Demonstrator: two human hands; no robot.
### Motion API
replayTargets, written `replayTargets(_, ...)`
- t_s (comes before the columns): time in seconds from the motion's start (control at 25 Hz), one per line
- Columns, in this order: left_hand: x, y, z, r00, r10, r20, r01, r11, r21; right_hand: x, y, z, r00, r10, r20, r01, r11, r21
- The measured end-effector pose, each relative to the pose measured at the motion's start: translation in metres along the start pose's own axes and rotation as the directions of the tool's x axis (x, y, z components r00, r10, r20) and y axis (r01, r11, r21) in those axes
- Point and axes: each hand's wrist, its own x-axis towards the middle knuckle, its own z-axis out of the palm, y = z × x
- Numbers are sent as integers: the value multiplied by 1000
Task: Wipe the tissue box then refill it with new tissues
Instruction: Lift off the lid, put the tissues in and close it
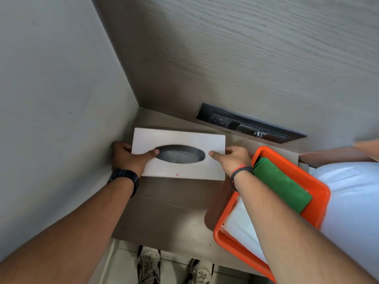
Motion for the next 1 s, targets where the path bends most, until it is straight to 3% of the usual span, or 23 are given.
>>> replayTargets(0.32, 4, 10, 10, 999, -36, 34, 29, 985, 168, 0, 4, 4, 993, 61, 97, -58, 998, -28)
replayTargets(0.6, 2, 2, 24, 994, 87, -68, -50, 901, 431, -10, 5, 21, 999, 39, 3, -37, 977, -212)
replayTargets(0.76, 1, 1, 25, 997, 65, -50, -35, 890, 454, -11, 10, 24, 994, 40, -99, -66, 961, -270)
replayTargets(1.0, -1, 14, 13, 1000, -16, 25, 8, 956, 295, -8, 8, 14, 998, 65, -15, -67, 987, -145)
